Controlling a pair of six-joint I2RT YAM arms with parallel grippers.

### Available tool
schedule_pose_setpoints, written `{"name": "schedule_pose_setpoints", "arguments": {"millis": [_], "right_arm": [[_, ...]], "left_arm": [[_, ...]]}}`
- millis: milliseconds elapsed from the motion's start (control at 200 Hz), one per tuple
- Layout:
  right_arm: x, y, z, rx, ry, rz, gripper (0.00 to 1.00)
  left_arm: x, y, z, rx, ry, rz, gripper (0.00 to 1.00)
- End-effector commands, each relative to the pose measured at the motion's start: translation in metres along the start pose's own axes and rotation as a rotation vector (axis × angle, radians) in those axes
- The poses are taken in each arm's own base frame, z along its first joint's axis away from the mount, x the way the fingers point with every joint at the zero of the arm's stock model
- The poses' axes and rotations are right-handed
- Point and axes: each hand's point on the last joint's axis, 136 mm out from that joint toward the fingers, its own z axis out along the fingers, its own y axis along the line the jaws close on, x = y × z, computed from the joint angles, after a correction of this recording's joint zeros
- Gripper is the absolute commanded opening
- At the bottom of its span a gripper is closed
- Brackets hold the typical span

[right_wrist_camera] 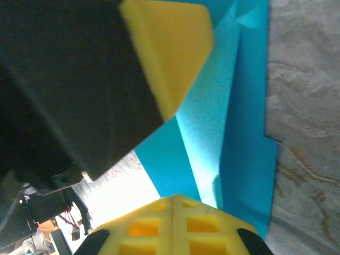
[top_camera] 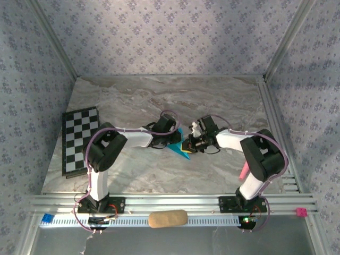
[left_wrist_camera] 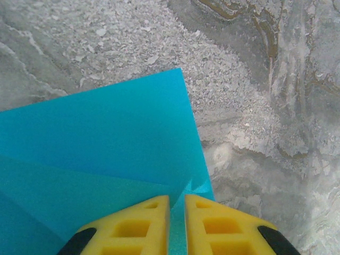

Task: Fold a paper plane with a square sheet of paper (pick it up from the middle)
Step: Fourth fold the wing at the center of the table.

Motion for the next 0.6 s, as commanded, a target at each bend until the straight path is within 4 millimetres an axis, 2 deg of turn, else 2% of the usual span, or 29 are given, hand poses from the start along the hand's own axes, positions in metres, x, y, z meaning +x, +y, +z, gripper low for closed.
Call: {"name": "schedule_pose_setpoints", "arguments": {"millis": [0,415,595], "right_arm": [[0.005,-0.007,0.006,-0.006,0.028,0.025,0.01],[0.023,-0.023,0.007,-0.001,0.041,0.076,0.01],[0.037,-0.032,0.008,0.008,0.060,0.096,0.01]], "left_arm": [[0.007,0.003,0.004,-0.008,0.022,0.011,0.17],[0.007,0.003,0.004,-0.016,0.028,0.018,0.17],[0.007,0.006,0.004,-0.027,0.026,0.013,0.16]]}}
